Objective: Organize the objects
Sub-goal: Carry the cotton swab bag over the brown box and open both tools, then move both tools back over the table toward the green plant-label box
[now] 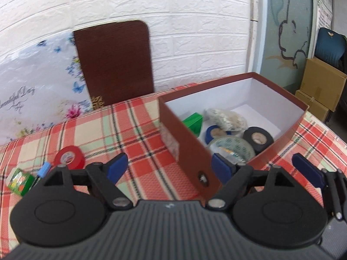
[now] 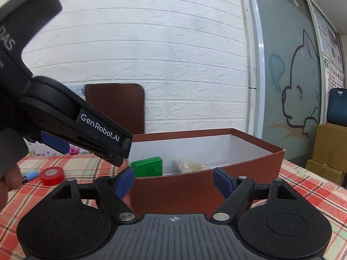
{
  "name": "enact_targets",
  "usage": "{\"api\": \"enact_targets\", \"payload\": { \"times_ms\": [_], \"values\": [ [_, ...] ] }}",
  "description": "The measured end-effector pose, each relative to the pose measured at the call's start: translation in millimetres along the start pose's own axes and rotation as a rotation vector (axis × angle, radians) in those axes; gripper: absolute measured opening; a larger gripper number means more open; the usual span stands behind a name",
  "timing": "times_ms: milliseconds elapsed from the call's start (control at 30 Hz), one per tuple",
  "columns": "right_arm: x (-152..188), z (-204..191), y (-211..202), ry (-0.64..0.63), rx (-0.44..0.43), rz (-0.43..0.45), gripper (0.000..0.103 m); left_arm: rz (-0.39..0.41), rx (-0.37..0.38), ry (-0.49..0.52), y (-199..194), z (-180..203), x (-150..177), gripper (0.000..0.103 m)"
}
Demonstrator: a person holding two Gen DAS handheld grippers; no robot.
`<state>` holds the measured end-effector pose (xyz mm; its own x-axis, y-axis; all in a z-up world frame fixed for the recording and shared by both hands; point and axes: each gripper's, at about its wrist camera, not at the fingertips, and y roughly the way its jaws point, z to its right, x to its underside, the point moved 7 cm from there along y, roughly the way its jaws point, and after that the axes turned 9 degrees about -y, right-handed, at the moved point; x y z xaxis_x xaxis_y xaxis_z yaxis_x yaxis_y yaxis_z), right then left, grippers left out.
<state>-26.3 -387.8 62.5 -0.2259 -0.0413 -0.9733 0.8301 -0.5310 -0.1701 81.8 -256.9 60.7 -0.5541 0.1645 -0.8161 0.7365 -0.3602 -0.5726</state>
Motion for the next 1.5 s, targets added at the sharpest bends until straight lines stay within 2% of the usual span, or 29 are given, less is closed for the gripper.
{"api": "enact_targets", "payload": {
  "times_ms": [200, 400, 533, 667, 800, 1000, 1267, 1500],
  "values": [
    [4, -25, -5, -0.022, -0.073, 0.003, 0.078, -0.005, -0.056, -0.068, -11, -45, 13, 0.085],
    [12, -67, -16, -0.059, -0.156, -0.042, 0.078, -0.019, -0.118, -0.133, -18, -93, 32, 0.086],
    [23, -85, -21, -0.043, -0.215, -0.085, 0.078, -0.052, -0.156, -0.159, -30, -122, 57, 0.086],
    [34, -106, -23, -0.007, -0.290, -0.135, 0.078, -0.037, -0.210, -0.153, -60, -152, 84, 0.086],
    [32, -138, -19, -0.040, -0.368, -0.144, 0.077, -0.037, -0.277, -0.217, -82, -191, 106, 0.087],
    [17, -176, -15, -0.091, -0.448, -0.122, 0.077, -0.028, -0.365, -0.324, -99, -236, 116, 0.087],
    [23, -191, -11, -0.099, -0.475, -0.163, 0.077, -0.034, -0.381, -0.363, -97, -257, 125, 0.087],
    [22, -216, -13, -0.151, -0.519, -0.160, 0.077, -0.020, -0.390, -0.394, -97, -287, 132, 0.087]
  ]
}}
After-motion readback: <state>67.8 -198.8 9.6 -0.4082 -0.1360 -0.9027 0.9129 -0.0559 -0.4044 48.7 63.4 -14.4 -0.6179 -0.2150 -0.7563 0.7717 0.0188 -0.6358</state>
